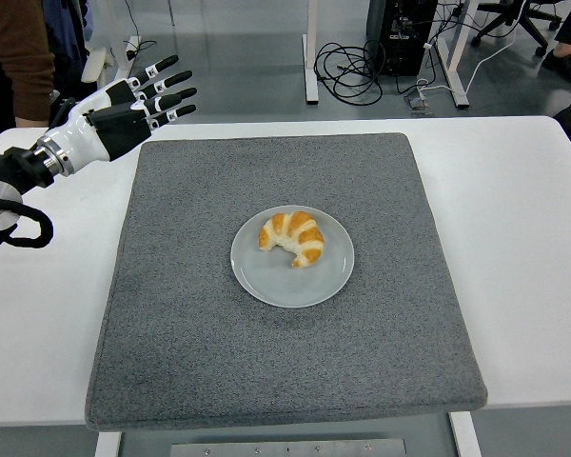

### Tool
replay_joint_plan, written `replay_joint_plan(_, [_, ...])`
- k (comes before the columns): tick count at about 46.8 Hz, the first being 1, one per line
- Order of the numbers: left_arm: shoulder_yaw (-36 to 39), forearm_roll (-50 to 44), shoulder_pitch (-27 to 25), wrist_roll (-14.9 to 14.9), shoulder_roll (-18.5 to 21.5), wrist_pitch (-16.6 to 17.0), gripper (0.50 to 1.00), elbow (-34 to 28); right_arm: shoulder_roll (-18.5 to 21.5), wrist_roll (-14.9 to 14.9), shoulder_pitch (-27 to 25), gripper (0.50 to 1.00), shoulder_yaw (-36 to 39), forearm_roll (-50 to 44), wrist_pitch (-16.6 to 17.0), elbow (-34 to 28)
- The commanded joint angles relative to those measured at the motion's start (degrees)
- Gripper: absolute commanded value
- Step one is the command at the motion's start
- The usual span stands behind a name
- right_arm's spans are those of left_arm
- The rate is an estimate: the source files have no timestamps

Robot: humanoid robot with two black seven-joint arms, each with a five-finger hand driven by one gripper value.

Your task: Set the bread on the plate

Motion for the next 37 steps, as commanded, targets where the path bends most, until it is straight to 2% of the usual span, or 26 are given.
replay_joint_plan(1, [-1.5,0.27,1.64,-0.08,-0.91,-0.51,0.968,0.51,0.0,-0.01,-0.01,1.0,0.09,0.0,-0.05,0.0])
replay_joint_plan(10, [-1.76,0.35,2.43,-0.44,-4.25,-0.6,0.971,5.87,0.0,-0.01,-0.01,1.0,0.09,0.0,-0.05,0.0])
replay_joint_plan(17, [-2.99,0.35,2.34,-2.19,-6.53,-1.91,0.971,10.97,0.0,-0.01,-0.1,1.0,0.09,0.0,-0.05,0.0])
replay_joint_plan(21, [-3.08,0.35,1.99,-2.46,-6.71,-2.8,0.971,11.33,0.0,-0.01,-0.1,1.0,0.09,0.0,0.04,0.0])
replay_joint_plan(37, [-2.91,0.44,1.99,-2.54,-7.5,-2.71,0.971,11.33,0.0,-0.01,-0.45,1.0,0.09,0.0,0.04,0.09])
